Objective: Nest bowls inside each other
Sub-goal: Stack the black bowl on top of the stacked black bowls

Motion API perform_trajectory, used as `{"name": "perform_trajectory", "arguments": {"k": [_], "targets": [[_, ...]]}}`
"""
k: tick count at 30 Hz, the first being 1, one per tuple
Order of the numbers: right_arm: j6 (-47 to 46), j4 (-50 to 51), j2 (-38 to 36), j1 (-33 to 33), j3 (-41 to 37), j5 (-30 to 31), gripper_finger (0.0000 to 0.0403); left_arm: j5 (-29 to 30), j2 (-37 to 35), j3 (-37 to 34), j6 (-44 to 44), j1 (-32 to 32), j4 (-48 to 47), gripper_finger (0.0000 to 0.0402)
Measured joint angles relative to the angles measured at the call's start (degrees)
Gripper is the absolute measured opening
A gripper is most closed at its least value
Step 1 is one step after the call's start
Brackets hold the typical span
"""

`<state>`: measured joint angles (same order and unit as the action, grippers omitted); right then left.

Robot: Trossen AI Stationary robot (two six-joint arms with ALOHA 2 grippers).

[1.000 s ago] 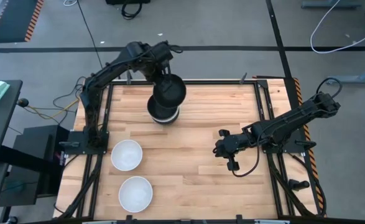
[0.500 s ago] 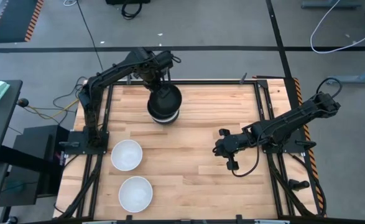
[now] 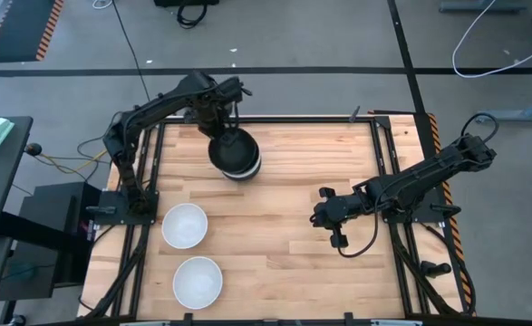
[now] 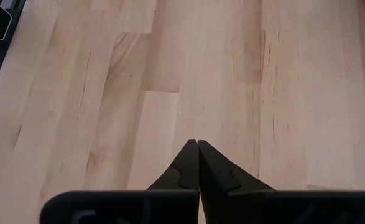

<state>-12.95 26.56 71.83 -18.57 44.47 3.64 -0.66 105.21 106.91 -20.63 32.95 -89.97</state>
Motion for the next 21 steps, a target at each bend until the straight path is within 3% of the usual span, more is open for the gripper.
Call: {"name": "perform_trajectory", "arguments": {"k": [8,15,21], "targets": [[0.0,-0.1,0.0,0.0,0.0,0.0,0.0003,-0.3,0.1,-2.1,2.0,-0.3,0.0,0.0012],[0.0,-0.9,0.0,0.0,0.0,0.6,0.0004,3.8,0.1,-1.7,3.2,-0.4,0.0,0.0012],[0.0,-1.1,0.0,0.0,0.0,0.6,0.0003,3.8,1.5,-1.7,5.7,-1.1,5.9,0.0012]]}}
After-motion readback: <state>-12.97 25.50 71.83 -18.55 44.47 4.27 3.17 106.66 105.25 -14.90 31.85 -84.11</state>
